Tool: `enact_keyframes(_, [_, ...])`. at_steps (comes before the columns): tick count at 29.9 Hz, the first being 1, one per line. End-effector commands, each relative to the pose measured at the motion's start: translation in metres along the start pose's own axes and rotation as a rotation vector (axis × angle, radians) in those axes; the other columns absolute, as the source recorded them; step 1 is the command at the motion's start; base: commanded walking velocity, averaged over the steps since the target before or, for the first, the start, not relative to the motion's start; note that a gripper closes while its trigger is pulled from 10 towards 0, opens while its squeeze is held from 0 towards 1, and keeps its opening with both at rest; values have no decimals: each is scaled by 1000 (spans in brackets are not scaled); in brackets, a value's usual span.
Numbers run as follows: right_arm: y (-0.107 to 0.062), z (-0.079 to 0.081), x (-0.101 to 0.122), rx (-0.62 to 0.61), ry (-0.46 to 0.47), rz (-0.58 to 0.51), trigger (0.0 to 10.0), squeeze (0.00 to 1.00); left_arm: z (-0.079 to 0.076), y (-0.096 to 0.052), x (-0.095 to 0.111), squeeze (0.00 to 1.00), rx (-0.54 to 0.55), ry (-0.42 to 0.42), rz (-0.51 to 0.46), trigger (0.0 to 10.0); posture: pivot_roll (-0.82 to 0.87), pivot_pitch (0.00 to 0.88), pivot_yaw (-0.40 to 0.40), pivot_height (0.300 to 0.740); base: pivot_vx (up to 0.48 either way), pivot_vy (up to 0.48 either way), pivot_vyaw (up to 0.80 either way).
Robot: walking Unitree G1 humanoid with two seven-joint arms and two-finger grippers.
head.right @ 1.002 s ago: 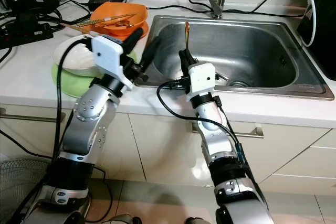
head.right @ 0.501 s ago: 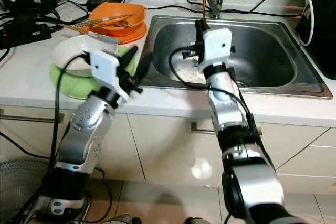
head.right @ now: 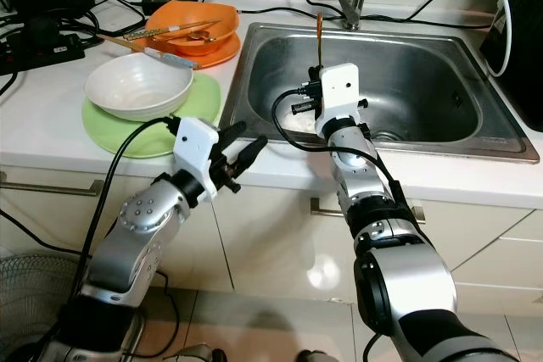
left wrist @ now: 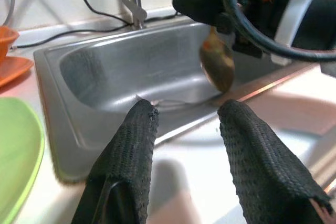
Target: Kitchen organization
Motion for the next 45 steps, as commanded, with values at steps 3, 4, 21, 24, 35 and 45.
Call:
enact_keyframes(3, [2, 4, -2, 14, -6, 20, 10000, 0, -5, -4, 3, 0, -23, 7, 7, 10000, 223, 69, -43, 740, 0, 0, 0])
enact_keyframes(4, [2, 4, -3, 14, -4, 27, 10000, 0, -5, -5, 3, 0, -21, 7, 12, 10000, 226, 70, -43, 740, 0, 0, 0])
enact_keyframes(21, [1, 7, -11, -3, -3, 67, 10000, 0, -8, -13, 2, 0, -23, 2, 49, 10000, 236, 92, -35, 740, 0, 0, 0])
enact_keyframes(24, [1, 6, -11, -6, -10, 65, 10000, 0, -8, -13, 3, 0, -24, -1, 52, 10000, 232, 91, -36, 740, 0, 0, 0])
enact_keyframes(35, [6, 18, 15, 42, 61, -71, 10000, 0, 9, -5, 20, 0, 87, 63, -33, 10000, 201, 89, -33, 740, 0, 0, 0])
enact_keyframes(45, [-9, 27, 25, 63, 121, -202, 10000, 0, 44, 12, 62, 0, 263, 152, -181, 10000, 148, 87, -20, 740, 0, 0, 0])
Point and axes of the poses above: a point about 5 cm out from each wrist's last joint towards the gripper, its own y axis pointing out of the wrist towards the gripper, its own x axis along the axis of the wrist's last joint, z = x × y, the point moved 5 cm from there along y, pointing out of the wrist towards the gripper, and after that the axes turned 2 degrees about y, right-handed, at the moved point
